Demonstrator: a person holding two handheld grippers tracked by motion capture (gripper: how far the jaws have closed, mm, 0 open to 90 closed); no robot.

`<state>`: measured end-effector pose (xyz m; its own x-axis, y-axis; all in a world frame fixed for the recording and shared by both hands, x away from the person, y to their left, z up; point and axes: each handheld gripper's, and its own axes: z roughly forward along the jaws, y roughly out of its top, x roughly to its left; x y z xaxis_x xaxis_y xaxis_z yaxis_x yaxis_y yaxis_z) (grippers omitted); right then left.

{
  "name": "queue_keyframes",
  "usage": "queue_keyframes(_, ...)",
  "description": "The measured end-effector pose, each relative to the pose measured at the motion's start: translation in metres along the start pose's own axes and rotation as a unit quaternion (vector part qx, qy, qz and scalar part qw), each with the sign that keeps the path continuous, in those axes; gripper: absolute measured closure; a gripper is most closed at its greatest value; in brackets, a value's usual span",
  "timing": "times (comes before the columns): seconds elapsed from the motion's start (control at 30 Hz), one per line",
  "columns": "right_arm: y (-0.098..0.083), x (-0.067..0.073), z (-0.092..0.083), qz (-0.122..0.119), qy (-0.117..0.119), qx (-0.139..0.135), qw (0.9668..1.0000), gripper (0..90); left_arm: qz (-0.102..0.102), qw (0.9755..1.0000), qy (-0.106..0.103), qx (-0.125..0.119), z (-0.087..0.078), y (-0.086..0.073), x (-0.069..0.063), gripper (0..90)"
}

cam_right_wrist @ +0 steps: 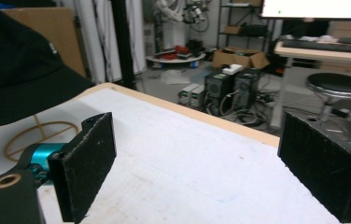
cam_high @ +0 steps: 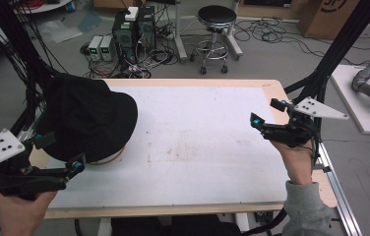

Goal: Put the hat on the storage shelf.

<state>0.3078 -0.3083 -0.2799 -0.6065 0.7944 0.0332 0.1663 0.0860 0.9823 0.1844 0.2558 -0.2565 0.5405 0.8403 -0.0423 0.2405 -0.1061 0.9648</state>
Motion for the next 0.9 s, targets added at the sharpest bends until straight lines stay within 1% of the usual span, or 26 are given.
queue_keyframes(0.03,-0.001,-0.002,-0.003,0.0,-0.002,-0.002,1.0,11.1,0.001,1.0,-0.003,-0.003,0.002,0.001,0.0,1.8)
queue_keyframes(0.1,-0.004,-0.006,-0.011,0.004,-0.004,0.002,1.0,11.1,-0.001,0.9999,-0.008,-0.007,0.006,0.002,-0.001,1.8)
queue_keyframes(0.13,-0.006,-0.009,-0.015,0.007,-0.01,0.009,0.9999,11.1,0.0,0.9999,-0.01,-0.007,0.007,0.002,-0.001,1.8)
queue_keyframes(0.3,-0.011,-0.016,-0.029,0.019,-0.028,0.009,0.9994,11.1,-0.001,0.9998,-0.017,-0.01,0.017,0.005,-0.003,1.8)
queue_keyframes(0.43,-0.013,-0.018,-0.034,0.016,-0.038,0.013,0.9991,11.1,-0.003,0.9997,-0.02,-0.01,0.021,0.006,-0.004,1.8)
queue_keyframes(0.53,-0.014,-0.02,-0.037,0.012,-0.047,0.01,0.9988,11.1,-0.003,0.9997,-0.022,-0.008,0.023,0.006,-0.004,1.8)
queue_keyframes(0.6,-0.014,-0.021,-0.04,0.016,-0.047,0.008,0.9987,11.1,-0.003,0.9997,-0.023,-0.008,0.024,0.006,-0.003,1.8)
queue_keyframes(0.67,-0.014,-0.021,-0.041,0.014,-0.047,0.005,0.9988,11.1,-0.004,0.9997,-0.024,-0.006,0.026,0.005,-0.003,1.8)
queue_keyframes(0.73,-0.013,-0.021,-0.042,0.015,-0.043,0.002,0.9989,11.1,-0.005,0.9997,-0.024,-0.005,0.027,0.005,-0.003,1.7)
queue_keyframes(0.87,-0.012,-0.02,-0.042,0.012,-0.042,0.003,0.9991,11.2,-0.008,0.9996,-0.025,-0.001,0.029,0.004,-0.003,1.8)
queue_keyframes(0.9,-0.013,-0.02,-0.041,0.016,-0.041,0.004,0.999,11.1,-0.008,0.9996,-0.026,0.0,0.029,0.003,-0.003,1.8)
